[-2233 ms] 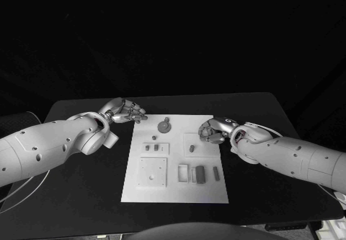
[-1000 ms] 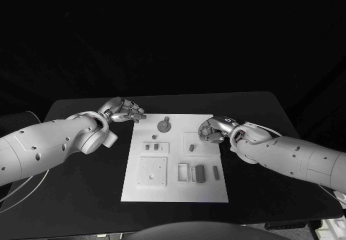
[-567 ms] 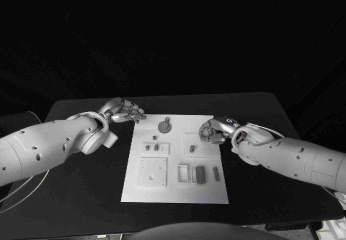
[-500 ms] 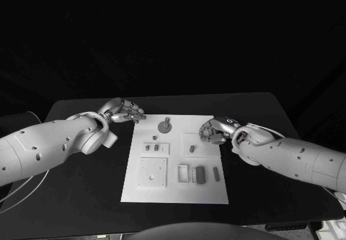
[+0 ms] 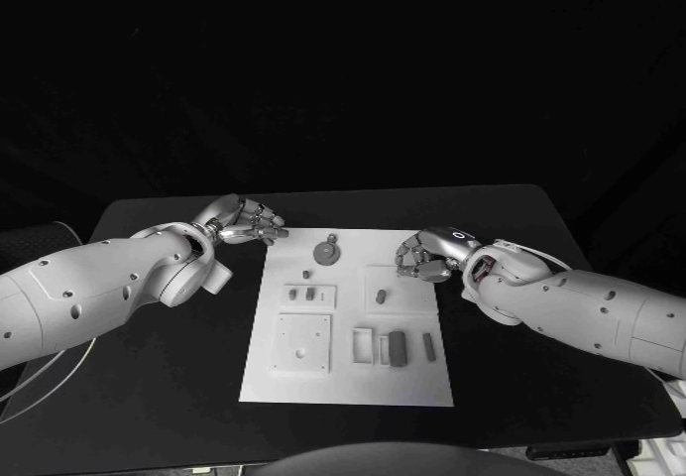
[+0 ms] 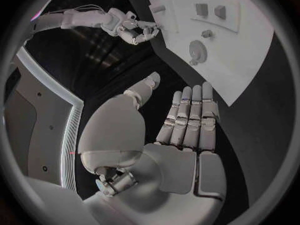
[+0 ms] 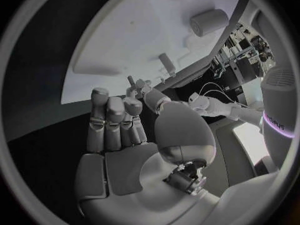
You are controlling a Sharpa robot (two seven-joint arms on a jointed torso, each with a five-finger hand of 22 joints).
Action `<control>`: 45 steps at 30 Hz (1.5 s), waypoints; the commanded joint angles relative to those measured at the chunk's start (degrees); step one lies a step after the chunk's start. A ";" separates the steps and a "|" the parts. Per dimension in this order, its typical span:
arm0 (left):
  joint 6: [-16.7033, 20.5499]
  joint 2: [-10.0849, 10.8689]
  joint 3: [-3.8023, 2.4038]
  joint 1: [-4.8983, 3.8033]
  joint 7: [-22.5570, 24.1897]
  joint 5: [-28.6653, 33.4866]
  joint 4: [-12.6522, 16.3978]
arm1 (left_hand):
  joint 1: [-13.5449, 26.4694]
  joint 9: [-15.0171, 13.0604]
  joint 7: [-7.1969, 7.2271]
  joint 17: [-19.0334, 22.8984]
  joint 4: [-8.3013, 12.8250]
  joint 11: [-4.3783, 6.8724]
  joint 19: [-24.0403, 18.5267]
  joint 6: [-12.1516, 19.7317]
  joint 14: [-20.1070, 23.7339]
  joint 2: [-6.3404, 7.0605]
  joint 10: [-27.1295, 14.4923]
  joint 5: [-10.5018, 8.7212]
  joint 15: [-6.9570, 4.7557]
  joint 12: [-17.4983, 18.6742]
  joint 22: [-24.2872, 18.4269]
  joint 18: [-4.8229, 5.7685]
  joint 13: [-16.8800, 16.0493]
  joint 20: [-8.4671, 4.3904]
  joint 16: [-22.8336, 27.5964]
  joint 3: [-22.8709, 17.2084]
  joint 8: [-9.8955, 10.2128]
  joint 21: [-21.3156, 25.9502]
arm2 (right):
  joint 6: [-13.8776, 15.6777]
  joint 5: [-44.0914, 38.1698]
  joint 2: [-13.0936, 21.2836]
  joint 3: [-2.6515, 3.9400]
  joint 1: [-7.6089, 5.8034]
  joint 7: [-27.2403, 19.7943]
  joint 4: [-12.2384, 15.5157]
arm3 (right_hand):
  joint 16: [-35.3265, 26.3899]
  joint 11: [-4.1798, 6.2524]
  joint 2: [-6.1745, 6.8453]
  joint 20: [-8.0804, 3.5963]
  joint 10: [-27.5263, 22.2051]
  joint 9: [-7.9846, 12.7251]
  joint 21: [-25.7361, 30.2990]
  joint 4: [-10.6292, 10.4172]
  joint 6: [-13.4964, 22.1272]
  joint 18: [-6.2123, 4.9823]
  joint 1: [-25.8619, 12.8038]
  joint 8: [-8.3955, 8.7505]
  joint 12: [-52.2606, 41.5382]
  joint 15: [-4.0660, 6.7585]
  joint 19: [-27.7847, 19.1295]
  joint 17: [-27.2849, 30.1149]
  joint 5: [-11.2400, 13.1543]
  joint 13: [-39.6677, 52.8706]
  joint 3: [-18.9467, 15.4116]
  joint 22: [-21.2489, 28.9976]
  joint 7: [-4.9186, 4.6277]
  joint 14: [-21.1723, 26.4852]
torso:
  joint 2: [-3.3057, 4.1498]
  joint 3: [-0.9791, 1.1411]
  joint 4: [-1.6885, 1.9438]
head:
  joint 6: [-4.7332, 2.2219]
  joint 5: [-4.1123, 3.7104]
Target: Assemble the parts on the task board
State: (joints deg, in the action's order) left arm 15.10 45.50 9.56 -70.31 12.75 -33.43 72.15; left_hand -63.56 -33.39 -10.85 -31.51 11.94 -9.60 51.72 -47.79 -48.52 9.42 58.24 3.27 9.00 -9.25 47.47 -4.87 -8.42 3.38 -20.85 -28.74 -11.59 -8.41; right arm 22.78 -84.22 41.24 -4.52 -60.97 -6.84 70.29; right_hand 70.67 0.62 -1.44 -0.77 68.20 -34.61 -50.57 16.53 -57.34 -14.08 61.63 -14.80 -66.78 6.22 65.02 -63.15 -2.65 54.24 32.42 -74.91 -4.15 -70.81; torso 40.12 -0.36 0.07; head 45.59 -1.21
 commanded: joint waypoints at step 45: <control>1.88 -1.62 -0.04 -0.07 0.73 0.92 -0.44 | 0.14 0.25 -0.19 -0.05 0.51 -0.10 -0.16 -0.21 -0.04 -0.40 0.58 -0.12 0.25 0.65 0.05 -0.76 0.14 0.14 0.44 -0.01 -0.14 0.43 | -10.97 -0.58 -13.26 -3.48 -1.55 0.32 5.17 | 0.28 0.26 -0.93 -0.17 -0.27 -0.16 -0.17 0.21 -1.34 -0.92 -0.13 0.01 0.51 0.37 -0.80 -0.22 -0.39 0.32 0.03 -1.11 -1.35 0.56 | 0.05 -0.16 0.20 | 0.90 6.18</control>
State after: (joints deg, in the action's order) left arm 16.43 44.03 9.56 -70.33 12.84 -32.95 71.52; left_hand -63.56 -33.23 -10.85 -31.50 12.25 -9.82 51.72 -47.79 -48.52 9.42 58.46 3.27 8.99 -8.82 47.46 -4.90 -8.34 3.39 -20.63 -28.74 -11.59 -8.18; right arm 13.04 -82.30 28.16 -8.00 -62.65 -6.51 75.47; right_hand 70.66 0.62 -1.78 -0.93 68.20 -34.61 -50.58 16.69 -57.34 -14.08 61.32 -14.61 -66.56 6.53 64.48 -63.30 -2.88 54.47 32.26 -74.94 -4.16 -70.50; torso 40.18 -0.52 0.26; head 46.33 4.70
